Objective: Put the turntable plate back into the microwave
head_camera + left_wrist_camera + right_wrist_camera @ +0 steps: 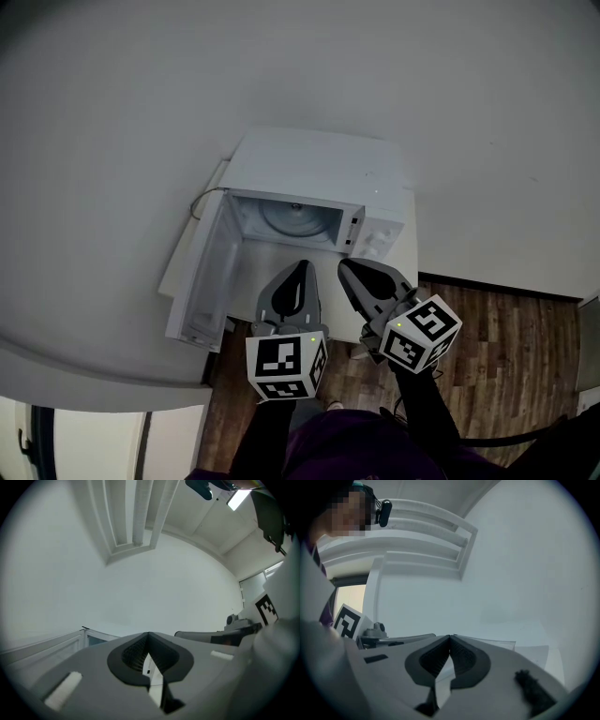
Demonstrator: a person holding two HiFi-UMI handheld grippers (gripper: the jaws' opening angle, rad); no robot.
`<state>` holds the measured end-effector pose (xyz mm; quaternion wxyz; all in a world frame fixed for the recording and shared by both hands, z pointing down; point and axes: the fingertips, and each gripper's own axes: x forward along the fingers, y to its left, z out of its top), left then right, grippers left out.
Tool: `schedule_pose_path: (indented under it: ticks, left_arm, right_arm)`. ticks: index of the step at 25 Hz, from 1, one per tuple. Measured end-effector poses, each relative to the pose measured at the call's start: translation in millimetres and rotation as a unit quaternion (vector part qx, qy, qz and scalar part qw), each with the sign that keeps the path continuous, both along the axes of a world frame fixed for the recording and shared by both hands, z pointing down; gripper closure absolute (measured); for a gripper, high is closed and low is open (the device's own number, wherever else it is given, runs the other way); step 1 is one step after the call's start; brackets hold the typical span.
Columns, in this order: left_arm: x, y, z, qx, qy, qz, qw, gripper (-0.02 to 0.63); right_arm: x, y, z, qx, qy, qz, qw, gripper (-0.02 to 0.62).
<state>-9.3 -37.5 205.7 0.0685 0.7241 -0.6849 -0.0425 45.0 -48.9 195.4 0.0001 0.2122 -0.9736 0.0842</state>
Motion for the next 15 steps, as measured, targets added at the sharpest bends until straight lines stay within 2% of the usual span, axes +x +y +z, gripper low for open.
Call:
schedule_pose_path:
  ticks: [15]
  left_arm:
    - [-3.3, -1.6, 1.7, 0.002, 0.003, -0.005, 1.0, 0.598]
  right_arm:
    - [0.3, -3.1, 0.7, 0.005, 0.004, 0.004, 1.0, 0.584]
